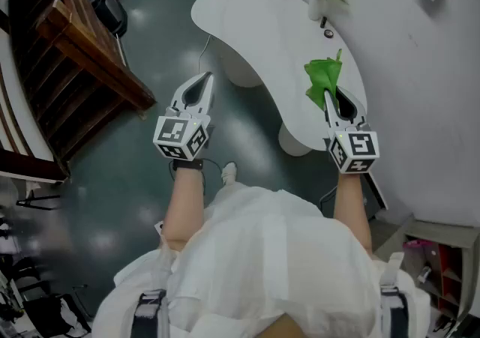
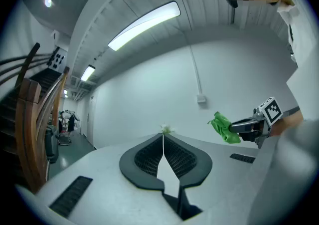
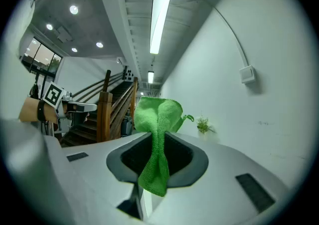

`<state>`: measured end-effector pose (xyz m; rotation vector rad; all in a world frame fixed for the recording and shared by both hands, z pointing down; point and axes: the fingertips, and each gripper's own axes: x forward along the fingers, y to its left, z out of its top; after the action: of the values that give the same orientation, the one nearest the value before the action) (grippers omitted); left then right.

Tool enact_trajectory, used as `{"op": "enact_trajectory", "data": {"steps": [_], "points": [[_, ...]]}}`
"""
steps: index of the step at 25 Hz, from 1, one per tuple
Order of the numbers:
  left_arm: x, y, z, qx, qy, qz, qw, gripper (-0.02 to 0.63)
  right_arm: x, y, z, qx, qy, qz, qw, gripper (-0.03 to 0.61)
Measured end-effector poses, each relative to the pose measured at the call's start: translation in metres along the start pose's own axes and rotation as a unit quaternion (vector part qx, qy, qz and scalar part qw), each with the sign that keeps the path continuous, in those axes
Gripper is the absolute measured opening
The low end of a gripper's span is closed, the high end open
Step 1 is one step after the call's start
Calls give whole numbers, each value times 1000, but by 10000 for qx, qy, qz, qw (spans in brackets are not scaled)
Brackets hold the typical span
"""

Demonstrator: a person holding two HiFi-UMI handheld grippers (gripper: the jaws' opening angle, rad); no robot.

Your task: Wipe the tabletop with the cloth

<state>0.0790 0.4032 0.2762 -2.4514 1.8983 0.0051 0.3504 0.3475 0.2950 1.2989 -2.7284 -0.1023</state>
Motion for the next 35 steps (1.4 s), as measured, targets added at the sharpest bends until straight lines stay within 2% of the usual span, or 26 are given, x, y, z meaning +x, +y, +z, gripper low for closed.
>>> {"op": "enact_trajectory", "data": {"steps": [16,26,29,35], "points": [[9,-4,-2,15,63,-68,10000,20,6,-6,-8,120,48,61,9999,67],[25,10,-8,-29,119,-118,9999,20,28,-7,-16,414,125,130,9990,69],[30,29,-11,-53,114,-113,9999,20,51,2,-16,409,136,186,9989,69],[57,97,-18,-173,76,-124,9997,20,121,21,-9,363,201,132,9991,69]]}}
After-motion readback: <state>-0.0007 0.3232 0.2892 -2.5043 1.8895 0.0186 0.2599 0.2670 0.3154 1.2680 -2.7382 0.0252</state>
